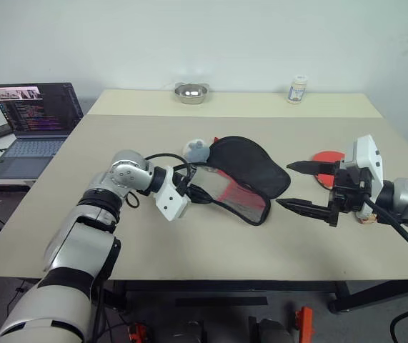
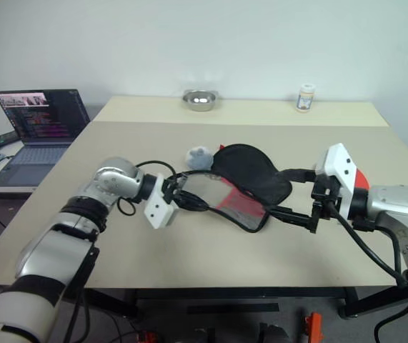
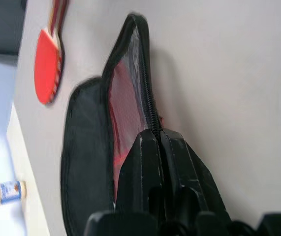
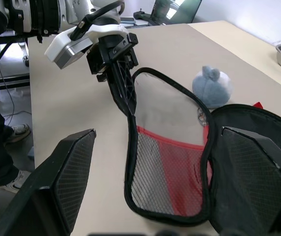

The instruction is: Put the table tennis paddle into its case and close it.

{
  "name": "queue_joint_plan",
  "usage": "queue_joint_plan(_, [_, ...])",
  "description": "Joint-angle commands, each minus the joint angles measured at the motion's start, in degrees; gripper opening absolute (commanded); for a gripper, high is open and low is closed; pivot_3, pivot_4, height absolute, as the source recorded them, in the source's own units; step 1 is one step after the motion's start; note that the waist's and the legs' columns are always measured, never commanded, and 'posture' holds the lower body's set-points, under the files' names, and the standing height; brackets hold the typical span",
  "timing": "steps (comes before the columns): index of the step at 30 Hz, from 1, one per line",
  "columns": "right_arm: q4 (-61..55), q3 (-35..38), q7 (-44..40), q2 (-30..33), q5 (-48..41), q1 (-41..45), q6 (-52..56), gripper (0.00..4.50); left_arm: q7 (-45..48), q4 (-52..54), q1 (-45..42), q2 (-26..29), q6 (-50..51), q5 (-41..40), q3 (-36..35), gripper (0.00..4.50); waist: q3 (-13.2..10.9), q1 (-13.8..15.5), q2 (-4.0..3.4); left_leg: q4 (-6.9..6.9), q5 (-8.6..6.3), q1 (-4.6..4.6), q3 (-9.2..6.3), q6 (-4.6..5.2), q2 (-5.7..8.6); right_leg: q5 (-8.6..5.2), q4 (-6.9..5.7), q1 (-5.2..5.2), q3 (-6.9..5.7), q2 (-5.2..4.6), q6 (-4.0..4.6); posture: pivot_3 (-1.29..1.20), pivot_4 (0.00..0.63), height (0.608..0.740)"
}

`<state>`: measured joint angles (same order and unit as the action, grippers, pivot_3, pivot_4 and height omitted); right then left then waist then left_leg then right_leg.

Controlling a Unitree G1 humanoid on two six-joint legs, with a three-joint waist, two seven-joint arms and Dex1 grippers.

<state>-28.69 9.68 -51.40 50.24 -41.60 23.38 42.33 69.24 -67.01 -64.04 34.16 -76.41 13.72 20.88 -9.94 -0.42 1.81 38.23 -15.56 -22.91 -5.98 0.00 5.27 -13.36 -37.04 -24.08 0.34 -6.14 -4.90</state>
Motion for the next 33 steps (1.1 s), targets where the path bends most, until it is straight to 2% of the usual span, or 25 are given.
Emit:
queue_joint_plan(1, [-0.58, -0.29, -0.35, -0.18, 0.1, 0.65, -1.44, 4.5, -8.13, -1.54, 0.27, 1.38, 6.46, 3.89, -0.54, 0.01, 0.0, 0.02, 0.0, 0.01, 0.0, 0.01, -0.01, 0.01, 0.01, 0.0, -0.02, 0.02, -0.01, 0.0, -0.01, 0.0, 0.15, 0.74])
queue_joint_plan(4, [-0.53, -0.73, -0.37, -0.23, 0.14, 0.6, -1.58, 4.5, -6.7, -1.71, 1.89, 0.59, 10.43, 1.52, -1.57, 0.68, 0.0, 0.01, 0.0, 0.1, -0.01, -0.01, -0.03, 0.04, 0.02, 0.0, -0.04, 0.04, -0.02, 0.0, -0.02, 0.0, 0.15, 0.74])
queue_joint_plan(8, [-0.09, -1.81, 0.48, -0.9, 0.56, 1.03, -1.59, 4.5, 1.77, 1.53, 6.15, -2.17, 24.08, -10.35, -8.05, 2.12, 0.0, -0.07, -0.01, 0.2, -0.01, -0.02, -0.05, 0.04, 0.0, 0.0, -0.08, 0.04, -0.05, 0.0, -0.02, 0.0, 0.15, 0.74])
queue_joint_plan(13, [0.67, -2.63, 2.11, -2.12, 1.42, 1.25, -1.08, 4.5, 8.01, 15.38, 15.97, 0.06, 44.77, -18.67, -12.29, 4.04, 0.01, -1.18, -0.02, 0.28, -0.01, -0.03, -0.06, 0.04, -0.02, 0.0, -0.16, 0.03, -0.04, 0.01, -0.01, 0.0, 0.15, 0.74])
queue_joint_plan(14, [1.21, -2.86, 2.58, -2.49, 1.63, 1.58, -0.89, 4.5, 9.06, 20.05, 18.45, 0.81, 50.31, -20.5, -12.88, 4.28, 0.01, -1.4, -0.03, 0.29, -0.01, -0.02, -0.07, 0.03, -0.02, 0.0, -0.16, 0.03, -0.02, 0.01, -0.02, 0.0, 0.15, 0.74])
queue_joint_plan(17, [2.83, -3.33, 3.35, -3.58, 2.2, 2.58, -0.75, 4.5, 10.53, 36.78, 25.04, 3.39, 69.63, -27.67, -14.9, 4.28, 0.02, -1.58, -0.05, 0.3, -0.02, 0.0, -0.06, 0.04, -0.03, 0.0, -0.23, 0.02, 0.04, 0.02, -0.01, 0.0, 0.15, 0.74])
queue_joint_plan(20, [4.91, -4.0, 4.54, -4.82, 2.53, 4.34, -0.11, 4.5, 8.3, 48.91, 28.2, 4.88, 83.43, -33.28, -17.38, 4.28, 0.0, -1.41, -0.07, 0.44, -0.02, -0.02, -0.09, 0.04, -0.06, 0.0, -0.32, 0.01, 0.06, 0.05, 0.0, 0.0, 0.15, 0.74])
queue_joint_plan(23, [10.19, -5.61, 8.08, -7.97, 3.64, 8.83, 1.99, 4.5, 3.85, 56.29, 28.42, 4.44, 93.38, -38.79, -21.18, 4.28, 0.0, -1.34, -0.06, 0.52, -0.03, 0.0, -0.11, 0.04, -0.04, 0.01, -0.45, 0.03, 0.07, 0.03, 0.01, 0.0, 0.15, 0.74])
queue_joint_plan(27, [19.35, -9.04, 13.47, -12.37, 8.46, 14.94, 4.32, 4.5, -1.88, 58.61, 27.58, 3.29, 100.59, -43.51, -26.14, 4.28, 0.0, -1.33, -0.07, 0.55, -0.02, 0.16, -0.09, 0.03, -0.04, 0.02, -0.71, 0.04, 0.13, 0.03, 0.04, 0.0, 0.15, 0.74])
queue_joint_plan(33, [35.44, -11.5, 18.91, -19.2, 16.62, 21.55, 1.09, 4.5, -7.07, 54.94, 27.07, 2.91, 100.36, -42.86, -29.28, 4.28, 0.01, -1.45, -0.08, 0.54, 0.07, 0.16, 0.03, -0.14, 0.0, 0.02, -0.79, -0.05, 0.27, 0.03, 0.07, 0.0, 0.15, 0.74])
